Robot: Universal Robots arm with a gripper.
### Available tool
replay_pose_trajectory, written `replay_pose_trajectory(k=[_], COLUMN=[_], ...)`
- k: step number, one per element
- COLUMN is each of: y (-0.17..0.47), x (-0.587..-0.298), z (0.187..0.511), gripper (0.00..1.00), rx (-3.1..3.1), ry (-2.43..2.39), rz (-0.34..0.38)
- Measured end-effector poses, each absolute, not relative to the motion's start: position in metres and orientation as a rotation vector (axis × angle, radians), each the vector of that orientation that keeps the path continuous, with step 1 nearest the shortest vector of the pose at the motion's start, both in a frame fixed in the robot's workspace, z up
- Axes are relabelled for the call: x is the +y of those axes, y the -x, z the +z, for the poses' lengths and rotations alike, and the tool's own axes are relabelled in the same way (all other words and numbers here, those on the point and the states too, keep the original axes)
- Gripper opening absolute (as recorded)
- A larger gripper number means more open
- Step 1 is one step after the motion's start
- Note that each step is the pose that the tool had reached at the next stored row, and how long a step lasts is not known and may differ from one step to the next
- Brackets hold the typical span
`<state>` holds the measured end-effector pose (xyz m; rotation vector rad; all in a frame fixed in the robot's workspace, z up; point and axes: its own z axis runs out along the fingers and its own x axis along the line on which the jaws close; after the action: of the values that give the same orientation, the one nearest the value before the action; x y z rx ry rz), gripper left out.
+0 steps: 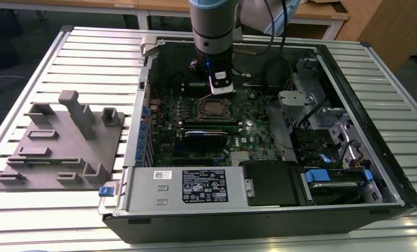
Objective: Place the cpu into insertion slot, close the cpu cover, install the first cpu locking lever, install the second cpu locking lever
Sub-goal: 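Install the first cpu locking lever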
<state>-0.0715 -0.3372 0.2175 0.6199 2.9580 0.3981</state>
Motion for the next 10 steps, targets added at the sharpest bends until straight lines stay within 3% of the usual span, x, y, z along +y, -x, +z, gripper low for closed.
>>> replay_pose_trajectory(k=[10], y=[0.0735], x=[-0.3356], z=[0.2152], gripper=[0.11], rx=[2.949], ry=[-0.646], rz=[0.408])
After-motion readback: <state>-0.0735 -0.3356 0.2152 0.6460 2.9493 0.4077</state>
